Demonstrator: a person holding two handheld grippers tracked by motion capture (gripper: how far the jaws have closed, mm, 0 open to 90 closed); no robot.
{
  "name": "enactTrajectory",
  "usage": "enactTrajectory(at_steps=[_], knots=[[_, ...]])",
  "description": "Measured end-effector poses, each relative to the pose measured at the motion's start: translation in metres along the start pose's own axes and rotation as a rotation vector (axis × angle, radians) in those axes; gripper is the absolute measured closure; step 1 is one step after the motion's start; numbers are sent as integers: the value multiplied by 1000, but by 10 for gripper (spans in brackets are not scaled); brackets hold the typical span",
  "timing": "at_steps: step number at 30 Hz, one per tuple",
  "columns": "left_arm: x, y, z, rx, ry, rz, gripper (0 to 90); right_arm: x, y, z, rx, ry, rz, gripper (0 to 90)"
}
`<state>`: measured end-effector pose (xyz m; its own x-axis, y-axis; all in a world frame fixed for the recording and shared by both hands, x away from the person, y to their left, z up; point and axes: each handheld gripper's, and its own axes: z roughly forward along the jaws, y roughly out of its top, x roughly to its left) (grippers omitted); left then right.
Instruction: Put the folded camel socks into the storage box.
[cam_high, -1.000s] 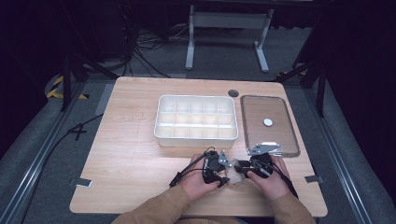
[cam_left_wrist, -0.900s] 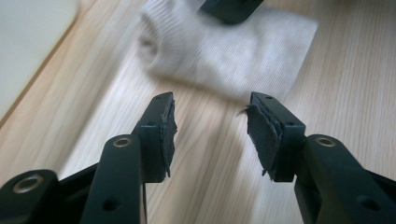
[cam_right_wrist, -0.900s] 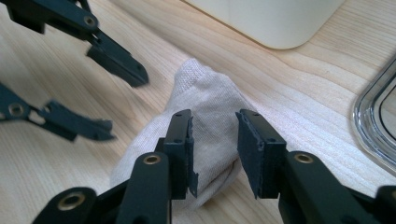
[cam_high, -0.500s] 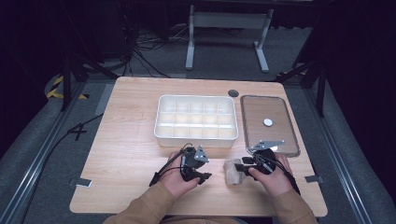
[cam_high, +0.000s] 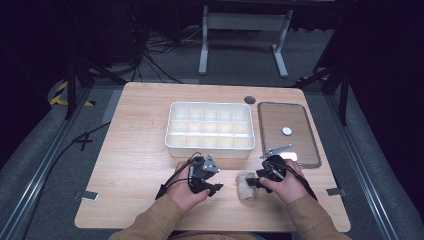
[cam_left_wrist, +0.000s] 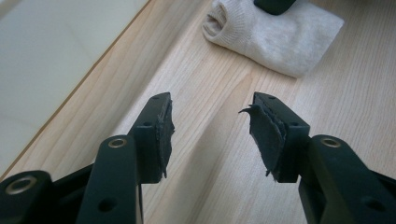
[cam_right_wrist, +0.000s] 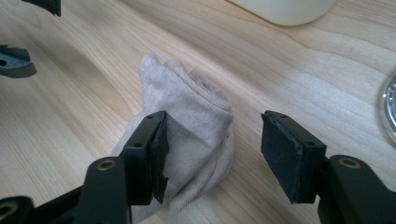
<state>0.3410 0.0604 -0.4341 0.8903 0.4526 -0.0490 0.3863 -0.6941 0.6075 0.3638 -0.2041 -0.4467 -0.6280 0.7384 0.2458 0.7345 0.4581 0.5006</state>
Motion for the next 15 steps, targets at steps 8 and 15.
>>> enactTrajectory(at_steps=[8, 15], knots=[[2, -1, -2, -13, 2, -3, 492, 8, 9, 9, 77, 12, -18, 439], [3, -1, -3, -18, 5, -15, 492, 16, 21, 17, 183, 51, -20, 568]])
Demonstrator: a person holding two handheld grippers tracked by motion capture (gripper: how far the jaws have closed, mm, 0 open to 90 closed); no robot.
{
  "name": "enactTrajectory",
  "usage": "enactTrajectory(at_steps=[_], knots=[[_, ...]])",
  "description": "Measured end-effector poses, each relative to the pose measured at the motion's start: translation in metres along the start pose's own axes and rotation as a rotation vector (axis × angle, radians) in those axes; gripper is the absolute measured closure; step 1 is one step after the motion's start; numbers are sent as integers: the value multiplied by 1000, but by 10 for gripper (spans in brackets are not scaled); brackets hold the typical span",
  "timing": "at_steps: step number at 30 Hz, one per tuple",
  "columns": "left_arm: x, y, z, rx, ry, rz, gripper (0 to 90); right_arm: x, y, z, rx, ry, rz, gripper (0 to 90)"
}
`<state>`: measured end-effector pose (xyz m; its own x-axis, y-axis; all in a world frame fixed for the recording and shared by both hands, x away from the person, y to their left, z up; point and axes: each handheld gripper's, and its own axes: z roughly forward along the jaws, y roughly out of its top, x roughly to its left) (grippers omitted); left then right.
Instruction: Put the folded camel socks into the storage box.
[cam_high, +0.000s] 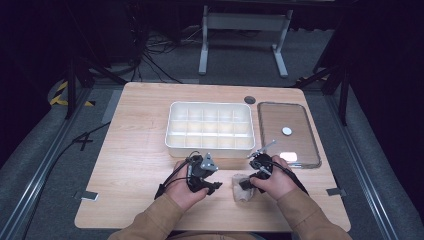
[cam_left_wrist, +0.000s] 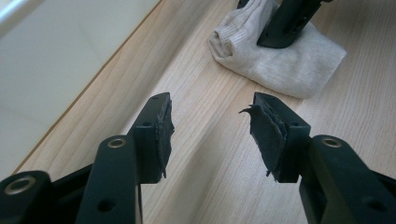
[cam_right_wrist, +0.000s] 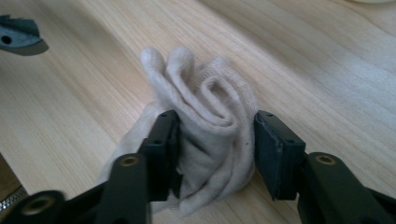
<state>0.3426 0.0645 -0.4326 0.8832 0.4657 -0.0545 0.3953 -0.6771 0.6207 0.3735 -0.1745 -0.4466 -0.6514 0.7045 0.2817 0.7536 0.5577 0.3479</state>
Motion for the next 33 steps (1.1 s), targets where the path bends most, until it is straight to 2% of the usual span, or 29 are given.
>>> enactTrajectory(at_steps=[4, 9, 21, 26, 33], knots=[[1, -1, -1, -8, 1, 0, 492, 2, 1, -1, 6, 13, -27, 681], [2, -1, -2, -9, 1, -6, 492, -2, -1, -2, -14, 54, -14, 750], [11, -4, -6, -37, -1, -46, 492, -9, -4, -5, -57, 98, -36, 779], [15, -6, -10, -37, 8, -51, 492, -11, -4, -13, -83, 88, -41, 780], [25, -13, -22, -64, 33, -90, 493, -14, -3, -30, -139, 76, -42, 780]])
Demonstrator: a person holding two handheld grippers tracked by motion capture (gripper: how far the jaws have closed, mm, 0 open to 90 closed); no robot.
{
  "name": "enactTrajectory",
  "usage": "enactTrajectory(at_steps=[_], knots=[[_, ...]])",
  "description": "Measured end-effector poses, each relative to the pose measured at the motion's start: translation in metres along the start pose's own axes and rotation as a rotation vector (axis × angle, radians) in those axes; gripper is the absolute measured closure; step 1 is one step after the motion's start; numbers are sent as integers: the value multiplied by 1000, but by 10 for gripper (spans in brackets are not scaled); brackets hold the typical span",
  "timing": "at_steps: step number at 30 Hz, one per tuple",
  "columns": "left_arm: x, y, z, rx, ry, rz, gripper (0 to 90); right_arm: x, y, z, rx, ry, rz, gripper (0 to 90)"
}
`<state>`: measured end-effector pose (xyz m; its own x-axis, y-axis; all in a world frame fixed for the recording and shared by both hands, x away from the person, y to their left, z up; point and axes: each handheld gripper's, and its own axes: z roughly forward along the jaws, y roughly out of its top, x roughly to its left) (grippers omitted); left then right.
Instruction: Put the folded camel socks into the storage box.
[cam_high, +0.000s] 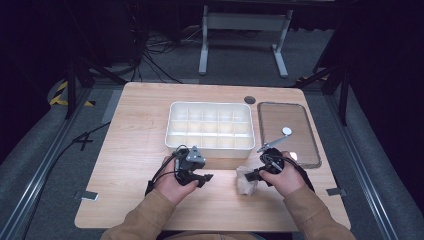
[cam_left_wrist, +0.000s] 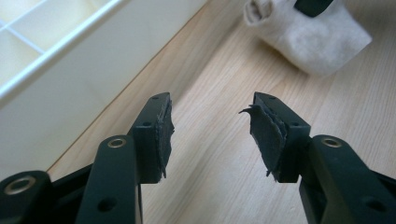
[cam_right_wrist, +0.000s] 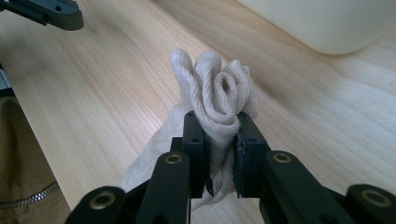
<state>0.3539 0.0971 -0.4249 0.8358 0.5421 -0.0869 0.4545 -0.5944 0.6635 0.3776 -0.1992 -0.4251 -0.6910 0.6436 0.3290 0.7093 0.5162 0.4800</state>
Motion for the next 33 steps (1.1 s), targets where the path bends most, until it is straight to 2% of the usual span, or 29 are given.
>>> enactTrajectory(at_steps=[12, 22, 25, 32, 33], knots=[[7, -3, -8, -14, 15, -13, 492, 0, 10, -30, -53, -51, -44, 779], [15, -12, -20, -41, 40, -60, 492, 1, 29, -65, -112, -78, -101, 777], [18, -16, -25, -43, 54, -62, 492, 2, 37, -73, -120, -90, -121, 777], [27, -31, -47, -64, 109, -108, 491, -3, 56, -87, -112, -113, -174, 776], [29, -33, -53, -73, 124, -126, 490, -4, 60, -89, -109, -122, -186, 776]])
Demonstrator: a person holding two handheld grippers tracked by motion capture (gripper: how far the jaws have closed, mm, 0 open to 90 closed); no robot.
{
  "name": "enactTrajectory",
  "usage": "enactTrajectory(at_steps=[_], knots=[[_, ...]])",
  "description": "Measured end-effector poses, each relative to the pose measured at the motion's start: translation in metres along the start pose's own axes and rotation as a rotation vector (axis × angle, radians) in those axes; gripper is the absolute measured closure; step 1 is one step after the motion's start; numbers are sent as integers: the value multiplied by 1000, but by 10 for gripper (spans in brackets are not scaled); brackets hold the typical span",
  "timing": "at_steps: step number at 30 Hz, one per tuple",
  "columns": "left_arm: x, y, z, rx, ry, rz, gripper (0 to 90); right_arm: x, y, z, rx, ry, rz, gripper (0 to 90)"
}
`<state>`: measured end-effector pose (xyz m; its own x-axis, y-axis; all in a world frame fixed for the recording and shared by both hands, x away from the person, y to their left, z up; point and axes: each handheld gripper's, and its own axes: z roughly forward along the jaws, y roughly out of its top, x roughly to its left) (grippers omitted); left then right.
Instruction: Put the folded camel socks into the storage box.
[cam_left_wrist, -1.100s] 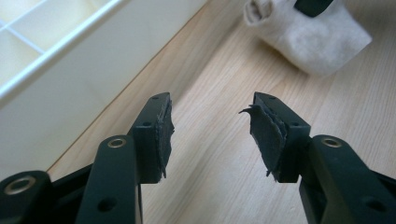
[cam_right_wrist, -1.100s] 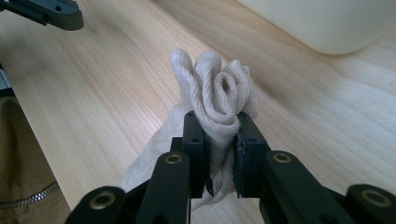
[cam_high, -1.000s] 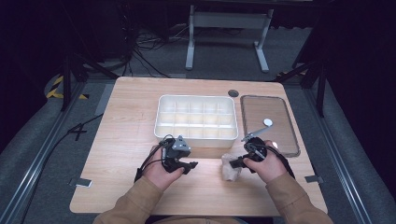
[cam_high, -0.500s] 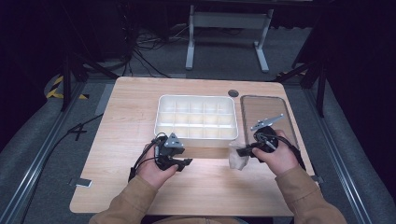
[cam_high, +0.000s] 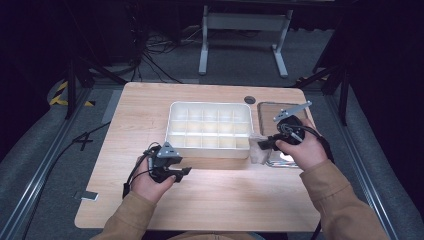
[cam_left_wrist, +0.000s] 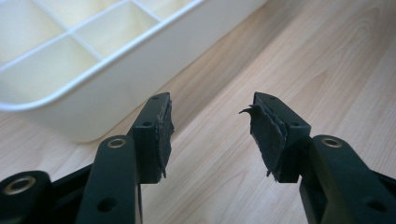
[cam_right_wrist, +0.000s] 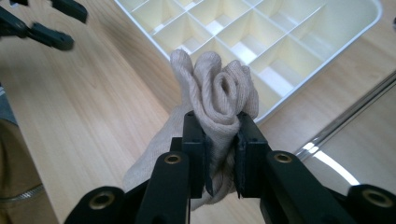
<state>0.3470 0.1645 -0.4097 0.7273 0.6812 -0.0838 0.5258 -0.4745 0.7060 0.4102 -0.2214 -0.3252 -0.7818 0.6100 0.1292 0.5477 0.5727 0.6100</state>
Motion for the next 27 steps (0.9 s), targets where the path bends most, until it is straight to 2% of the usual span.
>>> enactTrajectory(at_steps=[3, 7, 12, 14, 16, 20, 21, 27], knots=[[8, -5, -11, -21, 31, -31, 490, -4, 10, -2, 8, -12, -36, 775], [17, -14, -19, -21, 59, -63, 490, -8, 24, 1, 38, -47, -103, 775], [23, -21, -24, -22, 73, -93, 490, -12, 38, 6, 65, -76, -166, 774], [24, -23, -26, -30, 80, -87, 491, -13, 44, 9, 72, -81, -181, 774], [23, -25, -28, -32, 80, -102, 491, -14, 49, 11, 82, -88, -199, 773], [23, -27, -31, -31, 90, -104, 492, -15, 56, 12, 91, -91, -217, 773], [24, -28, -32, -33, 92, -95, 492, -15, 60, 11, 96, -94, -231, 773], [24, -32, -37, -42, 99, -120, 492, -18, 76, 14, 178, -89, -292, 772]])
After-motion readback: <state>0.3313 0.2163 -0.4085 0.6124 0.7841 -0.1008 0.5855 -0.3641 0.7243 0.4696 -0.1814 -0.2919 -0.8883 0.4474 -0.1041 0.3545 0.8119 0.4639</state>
